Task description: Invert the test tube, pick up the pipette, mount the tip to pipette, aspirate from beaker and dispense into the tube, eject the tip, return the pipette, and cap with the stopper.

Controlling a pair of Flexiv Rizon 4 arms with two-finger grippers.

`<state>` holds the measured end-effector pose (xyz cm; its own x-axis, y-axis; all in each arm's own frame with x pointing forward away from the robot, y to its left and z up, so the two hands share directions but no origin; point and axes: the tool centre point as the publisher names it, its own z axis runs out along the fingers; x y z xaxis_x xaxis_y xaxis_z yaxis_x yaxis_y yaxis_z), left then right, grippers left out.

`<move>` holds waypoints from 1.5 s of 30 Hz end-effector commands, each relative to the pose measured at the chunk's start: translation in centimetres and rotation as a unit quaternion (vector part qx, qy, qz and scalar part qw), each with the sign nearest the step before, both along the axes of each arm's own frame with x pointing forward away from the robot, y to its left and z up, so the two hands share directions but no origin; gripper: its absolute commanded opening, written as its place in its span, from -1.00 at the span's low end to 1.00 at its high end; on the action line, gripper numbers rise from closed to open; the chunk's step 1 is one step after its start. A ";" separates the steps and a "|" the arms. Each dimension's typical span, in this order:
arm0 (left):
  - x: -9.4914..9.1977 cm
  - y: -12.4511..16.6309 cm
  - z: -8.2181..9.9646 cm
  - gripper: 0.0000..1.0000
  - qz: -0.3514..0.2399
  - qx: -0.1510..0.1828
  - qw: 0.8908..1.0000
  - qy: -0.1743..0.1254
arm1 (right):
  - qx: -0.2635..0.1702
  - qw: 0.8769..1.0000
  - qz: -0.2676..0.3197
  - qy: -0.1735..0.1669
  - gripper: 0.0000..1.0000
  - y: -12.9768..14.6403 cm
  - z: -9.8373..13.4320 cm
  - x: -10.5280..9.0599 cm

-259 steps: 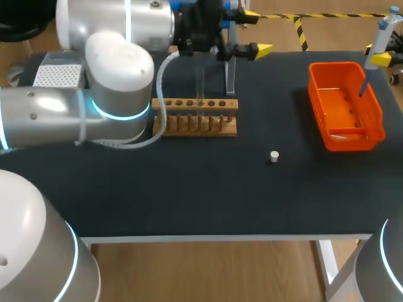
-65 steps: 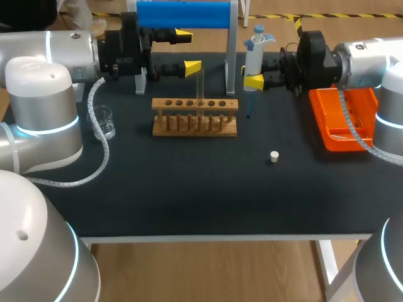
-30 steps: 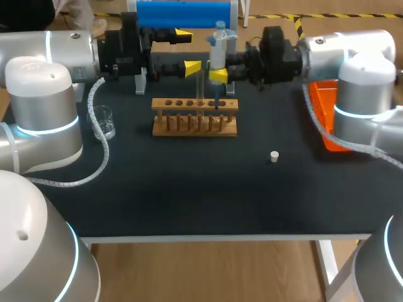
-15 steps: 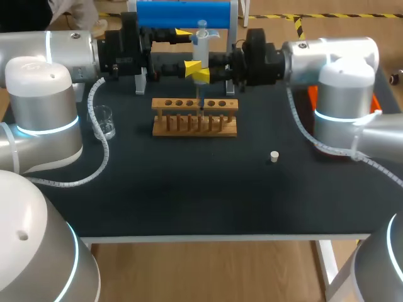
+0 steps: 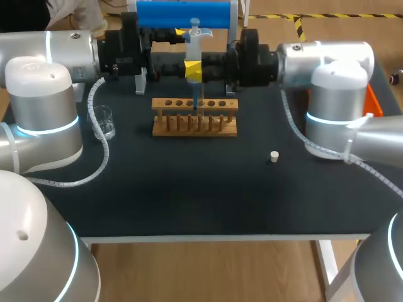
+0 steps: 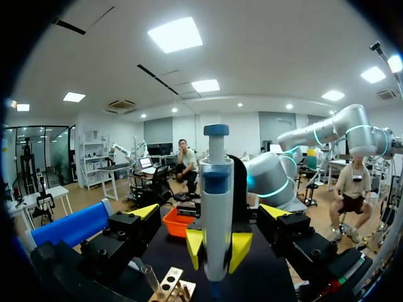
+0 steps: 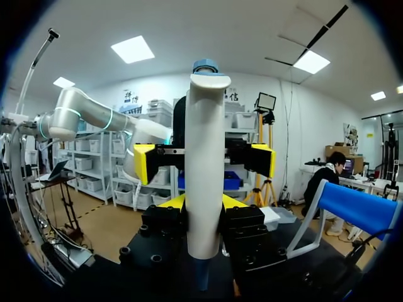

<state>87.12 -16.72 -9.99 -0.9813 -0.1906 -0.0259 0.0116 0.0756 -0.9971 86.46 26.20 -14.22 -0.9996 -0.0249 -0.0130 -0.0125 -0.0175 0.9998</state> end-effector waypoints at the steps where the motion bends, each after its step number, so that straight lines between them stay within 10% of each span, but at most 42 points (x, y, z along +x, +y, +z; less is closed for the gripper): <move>1: 0.0 0.0 -0.1 1.00 0.001 -0.002 1.000 -0.001 | 0.000 1.000 -0.006 -0.001 -1.00 0.2 -0.3 0.0; 21: 0.0 0.0 -0.1 1.00 0.001 -0.002 1.000 -0.001 | 0.006 1.000 -0.023 -0.005 -1.00 0.5 -0.5 0.9; 22: 0.0 0.0 -0.1 0.79 0.001 -0.002 1.000 -0.001 | 0.006 1.000 -0.023 -0.005 -1.00 0.5 -0.4 0.9; 23: 0.0 0.0 -0.1 -0.06 0.001 -0.002 1.000 -0.001 | 0.007 1.000 -0.023 -0.005 -1.00 0.5 -0.4 1.0; 25: 0.0 0.0 -0.1 -1.00 0.001 -0.002 1.000 -0.001 | 0.007 1.000 -0.024 -0.005 -1.00 0.6 -0.4 1.0; 44: 0.0 0.0 -0.1 -1.00 0.001 -0.002 1.000 -0.001 | 0.002 1.000 -0.019 -0.009 -1.00 0.8 -0.3 1.1; 45: 0.0 0.0 -0.1 -1.00 0.001 -0.002 1.000 -0.001 | 0.001 1.000 -0.020 -0.009 -0.49 0.8 -0.3 1.1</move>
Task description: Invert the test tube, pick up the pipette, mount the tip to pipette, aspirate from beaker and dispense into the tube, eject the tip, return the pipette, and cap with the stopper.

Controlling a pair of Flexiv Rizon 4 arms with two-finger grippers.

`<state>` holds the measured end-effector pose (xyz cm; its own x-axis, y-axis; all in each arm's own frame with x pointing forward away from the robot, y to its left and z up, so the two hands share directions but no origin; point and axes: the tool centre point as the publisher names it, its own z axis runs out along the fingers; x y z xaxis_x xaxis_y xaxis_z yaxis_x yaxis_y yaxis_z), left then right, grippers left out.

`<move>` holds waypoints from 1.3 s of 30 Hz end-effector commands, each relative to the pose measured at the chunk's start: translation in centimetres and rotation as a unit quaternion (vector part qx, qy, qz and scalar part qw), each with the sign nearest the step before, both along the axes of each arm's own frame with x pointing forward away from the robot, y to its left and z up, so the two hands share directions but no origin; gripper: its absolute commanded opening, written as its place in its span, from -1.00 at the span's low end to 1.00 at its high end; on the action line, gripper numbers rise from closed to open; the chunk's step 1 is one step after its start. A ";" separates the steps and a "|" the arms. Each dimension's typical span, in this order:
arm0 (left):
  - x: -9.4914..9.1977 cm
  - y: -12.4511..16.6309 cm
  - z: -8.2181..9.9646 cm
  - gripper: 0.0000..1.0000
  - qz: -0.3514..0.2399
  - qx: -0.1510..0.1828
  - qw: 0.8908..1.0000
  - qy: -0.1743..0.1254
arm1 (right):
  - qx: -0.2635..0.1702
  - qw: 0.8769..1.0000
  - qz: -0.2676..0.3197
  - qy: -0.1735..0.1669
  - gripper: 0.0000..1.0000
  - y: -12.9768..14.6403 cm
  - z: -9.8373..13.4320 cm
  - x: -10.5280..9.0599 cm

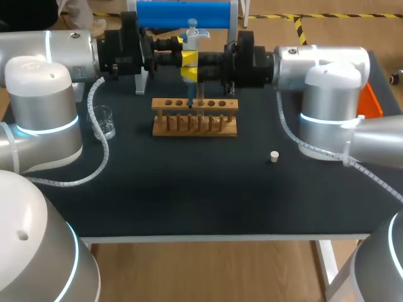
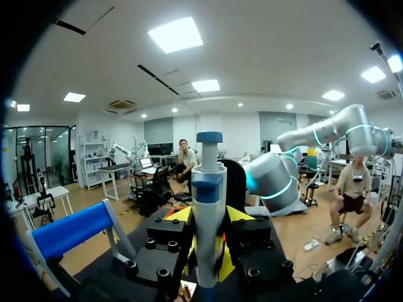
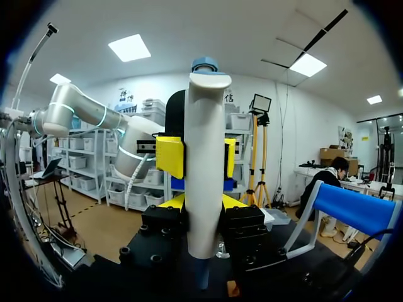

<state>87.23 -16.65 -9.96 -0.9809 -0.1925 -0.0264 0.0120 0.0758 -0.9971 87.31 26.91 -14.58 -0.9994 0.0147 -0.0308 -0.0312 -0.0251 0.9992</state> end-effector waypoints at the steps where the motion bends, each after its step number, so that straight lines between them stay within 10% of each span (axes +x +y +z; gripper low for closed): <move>1: -0.1 -0.1 -0.1 -1.00 0.000 -0.002 1.000 -0.001 | -0.004 1.000 -0.001 0.000 -0.07 0.0 0.1 0.2; 2: -0.1 -0.1 -0.1 -1.00 0.000 -0.002 1.000 -0.001 | -0.005 1.000 -0.002 -0.001 1.00 -0.1 0.1 0.2; 19: -0.1 -0.1 -0.1 -1.00 0.000 -0.002 1.000 -0.001 | -0.020 0.999 -0.042 -0.004 1.00 -9.5 1.3 0.7; 39: -0.1 -0.1 -0.1 -1.00 0.000 -0.002 1.000 -0.001 | -0.107 0.980 -0.167 0.027 1.00 -13.4 -0.6 12.8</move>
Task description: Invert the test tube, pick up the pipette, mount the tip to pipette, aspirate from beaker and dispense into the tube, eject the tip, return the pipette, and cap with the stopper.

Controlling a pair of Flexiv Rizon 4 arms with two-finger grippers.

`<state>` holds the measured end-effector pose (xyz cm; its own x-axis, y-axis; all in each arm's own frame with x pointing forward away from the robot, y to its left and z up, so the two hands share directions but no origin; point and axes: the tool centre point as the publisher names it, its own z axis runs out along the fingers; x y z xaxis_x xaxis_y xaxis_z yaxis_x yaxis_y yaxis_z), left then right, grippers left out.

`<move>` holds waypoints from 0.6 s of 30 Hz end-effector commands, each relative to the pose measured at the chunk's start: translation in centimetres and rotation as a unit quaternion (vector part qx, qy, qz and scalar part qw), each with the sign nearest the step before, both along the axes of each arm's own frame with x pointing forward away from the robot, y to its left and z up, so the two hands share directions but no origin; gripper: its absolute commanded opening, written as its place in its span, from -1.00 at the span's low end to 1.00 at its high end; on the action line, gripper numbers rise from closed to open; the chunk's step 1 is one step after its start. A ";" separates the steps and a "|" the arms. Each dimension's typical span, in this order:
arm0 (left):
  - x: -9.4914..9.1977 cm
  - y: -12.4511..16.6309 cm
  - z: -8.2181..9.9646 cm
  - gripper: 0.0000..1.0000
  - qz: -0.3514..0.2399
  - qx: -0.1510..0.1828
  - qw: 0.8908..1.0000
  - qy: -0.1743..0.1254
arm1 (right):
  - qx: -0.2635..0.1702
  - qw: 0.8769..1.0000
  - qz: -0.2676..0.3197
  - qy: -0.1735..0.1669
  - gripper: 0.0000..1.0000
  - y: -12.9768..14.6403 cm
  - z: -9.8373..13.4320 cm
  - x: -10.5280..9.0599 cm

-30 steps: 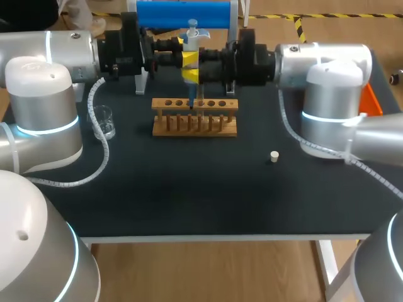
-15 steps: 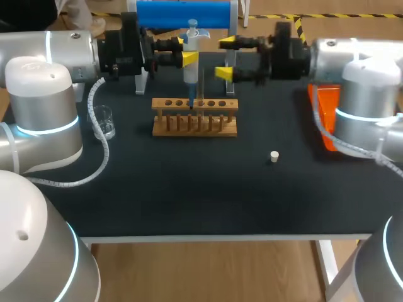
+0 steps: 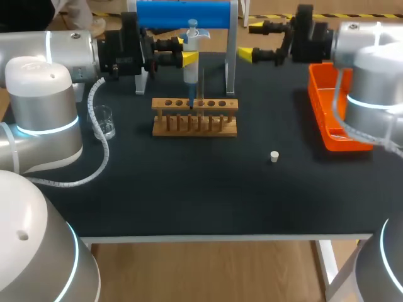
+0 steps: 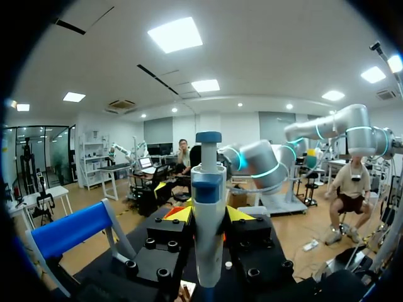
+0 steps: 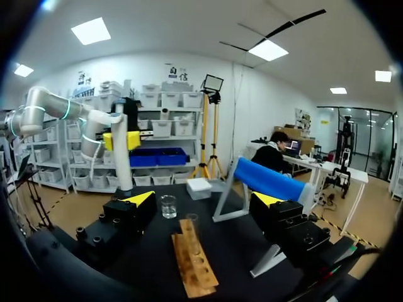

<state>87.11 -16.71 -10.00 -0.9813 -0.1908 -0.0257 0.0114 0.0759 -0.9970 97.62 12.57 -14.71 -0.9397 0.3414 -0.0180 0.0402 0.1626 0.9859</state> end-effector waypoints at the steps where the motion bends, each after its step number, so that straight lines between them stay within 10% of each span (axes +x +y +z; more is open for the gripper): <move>1: 0.0 0.0 -0.1 -1.00 0.001 -0.002 1.000 -0.001 | -0.015 1.000 -0.001 0.007 1.00 0.9 -0.7 3.0; 18: 0.0 0.0 -0.1 -1.00 0.001 -0.002 1.000 -0.001 | -0.037 0.999 -0.003 -0.001 1.00 1.2 -2.2 9.2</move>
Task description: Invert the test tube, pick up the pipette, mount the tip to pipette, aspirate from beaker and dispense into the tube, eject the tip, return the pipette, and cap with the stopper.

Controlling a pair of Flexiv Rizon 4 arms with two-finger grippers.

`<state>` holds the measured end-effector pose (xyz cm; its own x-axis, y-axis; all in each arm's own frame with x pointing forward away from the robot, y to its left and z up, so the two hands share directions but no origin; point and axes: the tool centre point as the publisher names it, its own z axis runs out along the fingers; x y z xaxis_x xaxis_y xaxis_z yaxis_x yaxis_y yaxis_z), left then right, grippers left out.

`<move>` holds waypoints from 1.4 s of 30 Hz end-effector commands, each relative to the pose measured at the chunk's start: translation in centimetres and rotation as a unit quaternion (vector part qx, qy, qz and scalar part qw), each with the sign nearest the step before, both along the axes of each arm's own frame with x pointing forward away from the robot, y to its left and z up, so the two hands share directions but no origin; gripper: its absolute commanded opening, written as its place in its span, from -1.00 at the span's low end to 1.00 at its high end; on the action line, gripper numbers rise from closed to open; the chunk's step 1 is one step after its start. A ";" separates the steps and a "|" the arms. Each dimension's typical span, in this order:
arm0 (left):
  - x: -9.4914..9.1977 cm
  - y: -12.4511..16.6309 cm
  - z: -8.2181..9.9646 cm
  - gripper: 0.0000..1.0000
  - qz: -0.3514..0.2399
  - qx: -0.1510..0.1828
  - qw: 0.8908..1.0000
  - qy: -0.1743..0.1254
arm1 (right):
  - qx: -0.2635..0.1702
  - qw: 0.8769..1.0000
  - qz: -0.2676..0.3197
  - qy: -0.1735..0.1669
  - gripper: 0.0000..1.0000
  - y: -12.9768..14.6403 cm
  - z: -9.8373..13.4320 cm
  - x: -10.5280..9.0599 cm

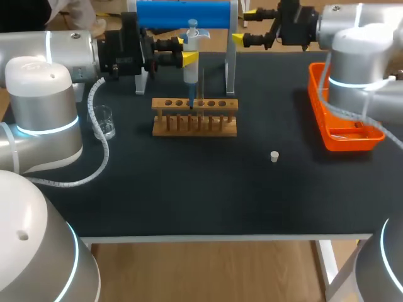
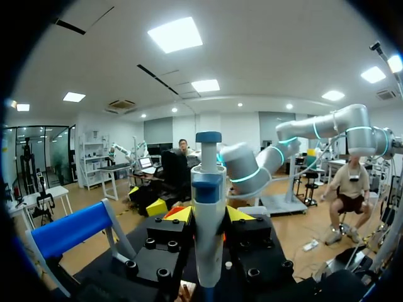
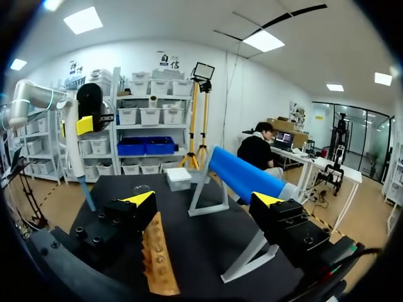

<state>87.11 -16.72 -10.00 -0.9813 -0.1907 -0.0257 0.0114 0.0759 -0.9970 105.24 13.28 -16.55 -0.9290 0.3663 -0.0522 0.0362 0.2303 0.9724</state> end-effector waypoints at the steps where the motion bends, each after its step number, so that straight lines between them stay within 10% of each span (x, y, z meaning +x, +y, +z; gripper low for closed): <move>1: 0.0 0.0 -0.1 -1.00 0.001 -0.002 1.000 -0.001 | -0.003 1.000 0.012 0.004 1.00 0.5 -0.5 1.8; 42: -0.1 1.1 -0.2 -1.00 0.015 0.005 1.000 0.002 | -0.003 1.000 0.022 0.007 1.00 1.1 -1.3 3.3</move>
<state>87.45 -16.41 -10.17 -0.9787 -0.2040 -0.0248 0.0084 0.0812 -0.9967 108.38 14.44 -17.91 -0.9437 0.3279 -0.0433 0.0375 0.2360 0.9710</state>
